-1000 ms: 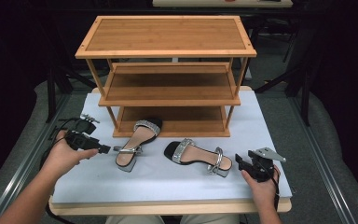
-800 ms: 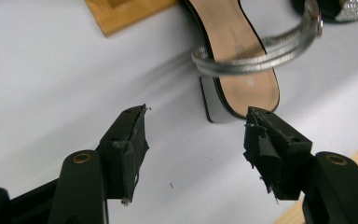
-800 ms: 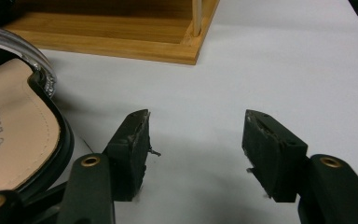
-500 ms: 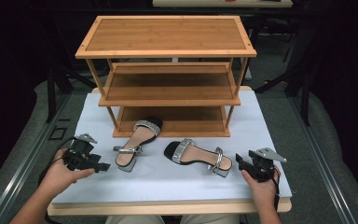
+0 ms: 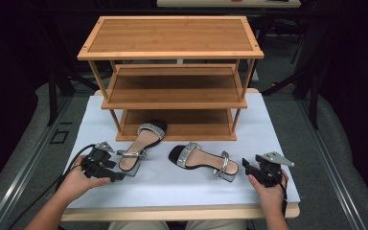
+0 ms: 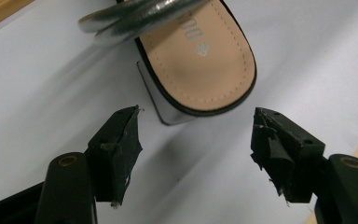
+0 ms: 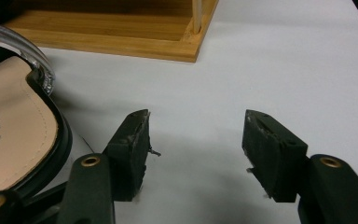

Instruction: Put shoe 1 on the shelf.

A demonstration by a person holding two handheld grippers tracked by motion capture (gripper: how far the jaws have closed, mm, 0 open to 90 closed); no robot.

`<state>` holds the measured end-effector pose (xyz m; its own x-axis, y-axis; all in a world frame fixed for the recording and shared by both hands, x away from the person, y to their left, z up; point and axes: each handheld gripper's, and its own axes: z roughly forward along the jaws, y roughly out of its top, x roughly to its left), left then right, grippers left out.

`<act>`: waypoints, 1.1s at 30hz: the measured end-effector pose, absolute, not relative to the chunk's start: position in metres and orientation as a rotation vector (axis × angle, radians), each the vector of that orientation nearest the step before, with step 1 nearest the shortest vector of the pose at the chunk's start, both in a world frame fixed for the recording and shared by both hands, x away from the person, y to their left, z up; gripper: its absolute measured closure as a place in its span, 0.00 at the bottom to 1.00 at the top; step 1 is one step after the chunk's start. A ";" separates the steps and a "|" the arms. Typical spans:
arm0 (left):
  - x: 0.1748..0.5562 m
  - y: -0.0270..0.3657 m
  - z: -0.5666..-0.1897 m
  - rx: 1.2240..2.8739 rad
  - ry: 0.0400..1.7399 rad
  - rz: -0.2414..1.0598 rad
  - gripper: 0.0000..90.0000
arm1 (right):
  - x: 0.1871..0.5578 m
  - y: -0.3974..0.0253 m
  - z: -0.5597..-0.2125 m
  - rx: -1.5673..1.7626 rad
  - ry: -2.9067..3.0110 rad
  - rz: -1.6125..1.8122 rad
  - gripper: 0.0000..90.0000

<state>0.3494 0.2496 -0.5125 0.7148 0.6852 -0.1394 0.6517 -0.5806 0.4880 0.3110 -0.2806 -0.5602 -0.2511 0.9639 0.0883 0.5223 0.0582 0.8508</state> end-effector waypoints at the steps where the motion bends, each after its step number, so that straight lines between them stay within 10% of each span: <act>1: 0.351 0.247 -0.515 2.402 1.012 0.084 0.38 | 0.311 -0.281 -0.560 1.479 1.818 1.113 0.46; 33: 0.363 0.226 -0.525 2.464 0.913 0.149 0.40 | 0.311 -0.279 -0.560 1.481 1.838 1.094 0.46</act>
<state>0.3632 0.2260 -0.5252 0.7685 0.6360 -0.0702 0.5808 -0.6474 0.4935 0.3113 -0.2793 -0.5600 -0.2557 0.9633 0.0812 0.5308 0.0697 0.8446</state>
